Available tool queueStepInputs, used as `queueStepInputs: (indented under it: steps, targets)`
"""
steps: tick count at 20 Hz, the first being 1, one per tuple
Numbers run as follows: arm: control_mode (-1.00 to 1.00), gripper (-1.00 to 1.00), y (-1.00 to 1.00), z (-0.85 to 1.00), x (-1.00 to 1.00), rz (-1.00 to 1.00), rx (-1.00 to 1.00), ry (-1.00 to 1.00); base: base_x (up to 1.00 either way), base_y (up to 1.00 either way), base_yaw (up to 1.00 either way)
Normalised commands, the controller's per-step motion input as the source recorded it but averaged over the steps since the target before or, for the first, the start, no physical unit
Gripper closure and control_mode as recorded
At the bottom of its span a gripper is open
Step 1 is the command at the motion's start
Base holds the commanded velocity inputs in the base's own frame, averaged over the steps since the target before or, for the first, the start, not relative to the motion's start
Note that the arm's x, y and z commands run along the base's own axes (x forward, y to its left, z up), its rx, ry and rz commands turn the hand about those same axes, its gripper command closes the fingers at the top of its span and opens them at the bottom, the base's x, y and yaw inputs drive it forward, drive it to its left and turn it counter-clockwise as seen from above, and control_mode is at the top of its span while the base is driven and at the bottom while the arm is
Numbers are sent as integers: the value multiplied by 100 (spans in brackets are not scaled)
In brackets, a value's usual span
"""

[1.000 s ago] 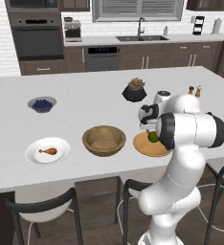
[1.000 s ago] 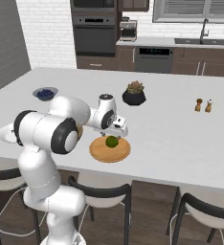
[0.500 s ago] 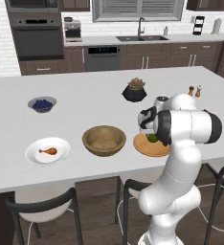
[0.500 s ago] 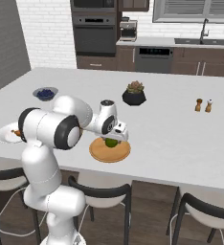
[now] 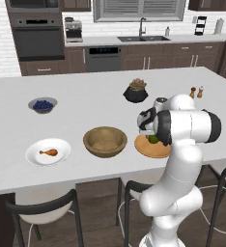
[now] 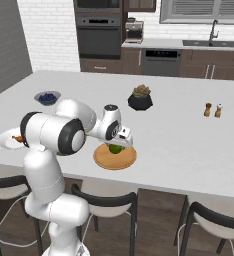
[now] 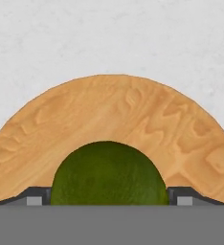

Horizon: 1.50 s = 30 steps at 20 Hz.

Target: Pick the chicken drumstick and lime from their plates and place them in the bowl. Then put the bowl in the fridge.

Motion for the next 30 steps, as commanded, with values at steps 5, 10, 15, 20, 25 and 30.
queueStepInputs:
  steps: [5,10,15,20,25,30]
  targets:
    - [-100,100,0,3,0,0,0,0,0,0,0]
    - [-100,100,-3,72,-4,0,0,-2,0,0,0]
    - [-100,100,23,99,-12,0,0,0,0,0,0]
    - [-100,100,63,90,0,3,0,4,0,0,0]
    - [-100,100,87,56,-1,3,0,16,0,0,0]
    - [-100,100,98,2,-4,1,0,16,0,0,0]
